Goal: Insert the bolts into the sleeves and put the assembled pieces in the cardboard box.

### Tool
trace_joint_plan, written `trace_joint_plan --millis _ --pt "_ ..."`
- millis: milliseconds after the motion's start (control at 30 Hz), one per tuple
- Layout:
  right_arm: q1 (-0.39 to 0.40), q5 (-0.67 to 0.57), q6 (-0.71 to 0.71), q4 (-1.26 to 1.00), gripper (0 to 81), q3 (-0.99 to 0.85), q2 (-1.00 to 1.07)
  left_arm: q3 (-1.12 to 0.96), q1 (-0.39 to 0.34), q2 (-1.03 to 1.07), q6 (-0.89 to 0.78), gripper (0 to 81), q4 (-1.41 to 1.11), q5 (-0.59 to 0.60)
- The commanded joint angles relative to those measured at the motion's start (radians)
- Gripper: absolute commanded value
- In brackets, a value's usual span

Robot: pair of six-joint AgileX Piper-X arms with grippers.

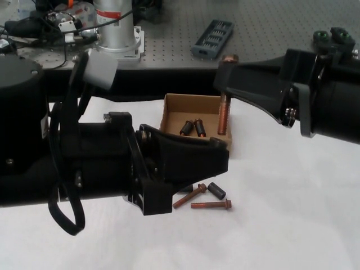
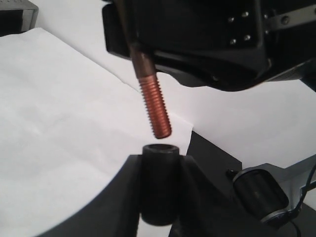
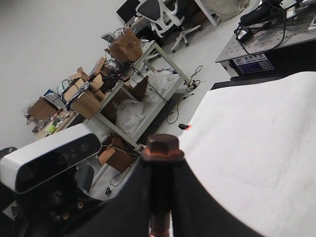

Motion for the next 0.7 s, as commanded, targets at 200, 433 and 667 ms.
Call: trace_joint_plan --millis 200,433,667 --pt "0.004 0.025 0.002 -0.024 1.8 -0.002 0.000 -0.009 0.004 -0.004 -0.028 0.7 -0.060 -0.010" --pt "0.004 0.046 -0.031 -0.024 1.8 -0.002 0.000 -0.009 0.004 -0.004 -0.036 0.7 -0.067 -0.018" --pt "0.013 0.082 -0.035 -0.054 1.8 -0.002 0.000 -0.009 0.004 -0.004 -0.036 0.7 -0.067 -0.021"
